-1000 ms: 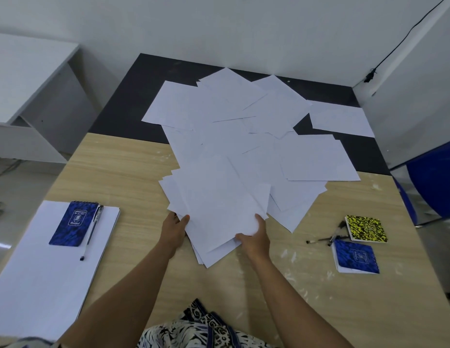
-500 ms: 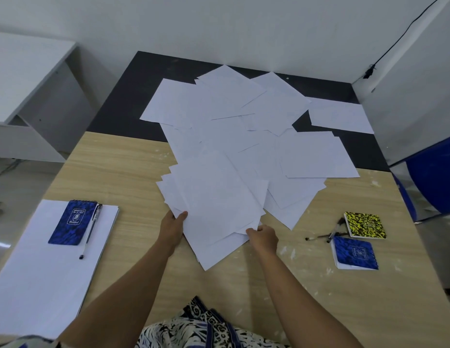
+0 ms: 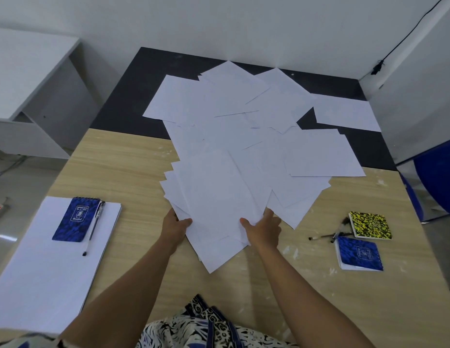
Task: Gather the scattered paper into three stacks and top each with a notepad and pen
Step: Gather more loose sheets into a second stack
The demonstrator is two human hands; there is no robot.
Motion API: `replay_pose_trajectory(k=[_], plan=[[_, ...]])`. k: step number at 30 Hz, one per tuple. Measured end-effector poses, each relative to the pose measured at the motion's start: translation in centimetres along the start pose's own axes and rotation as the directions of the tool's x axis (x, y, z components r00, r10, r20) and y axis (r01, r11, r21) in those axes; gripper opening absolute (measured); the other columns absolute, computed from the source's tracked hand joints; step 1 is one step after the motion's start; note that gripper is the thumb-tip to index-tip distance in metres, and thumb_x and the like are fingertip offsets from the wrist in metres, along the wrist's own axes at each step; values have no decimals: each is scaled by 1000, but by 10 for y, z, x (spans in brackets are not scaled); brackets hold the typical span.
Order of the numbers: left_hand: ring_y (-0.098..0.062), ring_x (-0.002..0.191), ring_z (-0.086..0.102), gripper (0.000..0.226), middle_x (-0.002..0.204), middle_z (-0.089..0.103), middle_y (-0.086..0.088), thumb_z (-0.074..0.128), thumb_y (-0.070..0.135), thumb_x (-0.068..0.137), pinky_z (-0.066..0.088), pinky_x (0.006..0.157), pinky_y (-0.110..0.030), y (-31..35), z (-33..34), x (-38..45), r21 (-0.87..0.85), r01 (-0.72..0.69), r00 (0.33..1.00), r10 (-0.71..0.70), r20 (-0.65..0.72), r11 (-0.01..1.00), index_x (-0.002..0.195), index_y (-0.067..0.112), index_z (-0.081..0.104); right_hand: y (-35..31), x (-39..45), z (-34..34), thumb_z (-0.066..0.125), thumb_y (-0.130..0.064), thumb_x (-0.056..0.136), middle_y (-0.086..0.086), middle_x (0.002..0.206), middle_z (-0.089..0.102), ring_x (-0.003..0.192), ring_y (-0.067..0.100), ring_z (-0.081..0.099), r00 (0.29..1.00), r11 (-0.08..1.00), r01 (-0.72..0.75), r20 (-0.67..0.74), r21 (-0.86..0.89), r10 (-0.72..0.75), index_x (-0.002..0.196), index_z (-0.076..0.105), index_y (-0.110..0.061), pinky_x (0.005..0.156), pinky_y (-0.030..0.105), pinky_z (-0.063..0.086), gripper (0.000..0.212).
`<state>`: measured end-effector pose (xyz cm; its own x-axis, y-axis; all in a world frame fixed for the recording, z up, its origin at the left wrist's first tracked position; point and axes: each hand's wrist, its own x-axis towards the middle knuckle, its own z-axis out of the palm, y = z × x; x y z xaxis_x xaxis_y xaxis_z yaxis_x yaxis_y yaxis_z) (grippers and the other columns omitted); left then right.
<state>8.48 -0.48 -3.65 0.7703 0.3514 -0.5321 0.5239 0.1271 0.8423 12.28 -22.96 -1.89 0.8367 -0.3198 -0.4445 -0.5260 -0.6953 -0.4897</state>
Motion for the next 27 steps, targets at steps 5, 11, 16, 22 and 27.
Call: replay_pose_trajectory(k=[5, 11, 16, 22, 27], plan=[[-29, 109, 61, 47, 125, 61, -8, 60, 6, 90, 52, 90, -42, 1, 1, -1, -45, 2, 1000, -2, 3, 999, 136, 8, 49, 7, 0, 3, 63, -54, 82, 9, 132, 31, 117, 29, 40, 992, 950, 123, 58, -286, -111, 145, 31, -27, 87, 38, 48, 75], [-29, 109, 62, 51, 122, 63, -7, 72, 15, 84, 52, 93, -48, 0, 1, -3, -81, -3, 1000, 1, -25, 997, 132, 8, 53, 25, -16, 14, 62, -57, 81, 5, 109, 44, 100, 25, 45, 961, 899, 232, -52, -371, -270, 109, 57, -21, 77, 34, 46, 46], [-34, 108, 60, 47, 124, 61, -15, 67, -2, 84, 50, 88, -43, -1, 1, -1, -118, 44, 997, -51, -53, 992, 129, 1, 53, 28, -15, 13, 66, -52, 79, 5, 112, 45, 104, 26, 43, 958, 910, 254, -41, -328, -282, 101, 55, -19, 78, 34, 44, 42], [-30, 94, 62, 43, 115, 63, -15, 63, -7, 84, 51, 77, -38, 0, -5, -5, -162, 131, 991, -132, 7, 978, 126, -3, 54, 24, -10, 6, 69, -58, 74, 4, 137, 37, 121, 29, 36, 970, 943, 214, -57, -256, -236, 133, 40, -19, 94, 41, 41, 77], [-31, 92, 66, 36, 113, 66, -17, 63, -8, 81, 53, 71, -38, 1, -17, -6, -171, 184, 979, -164, 120, 968, 116, -1, 59, 17, -2, -6, 73, -61, 68, 1, 142, 41, 130, 31, 35, 989, 989, 126, -64, -74, -131, 141, 31, -19, 98, 46, 36, 94]])
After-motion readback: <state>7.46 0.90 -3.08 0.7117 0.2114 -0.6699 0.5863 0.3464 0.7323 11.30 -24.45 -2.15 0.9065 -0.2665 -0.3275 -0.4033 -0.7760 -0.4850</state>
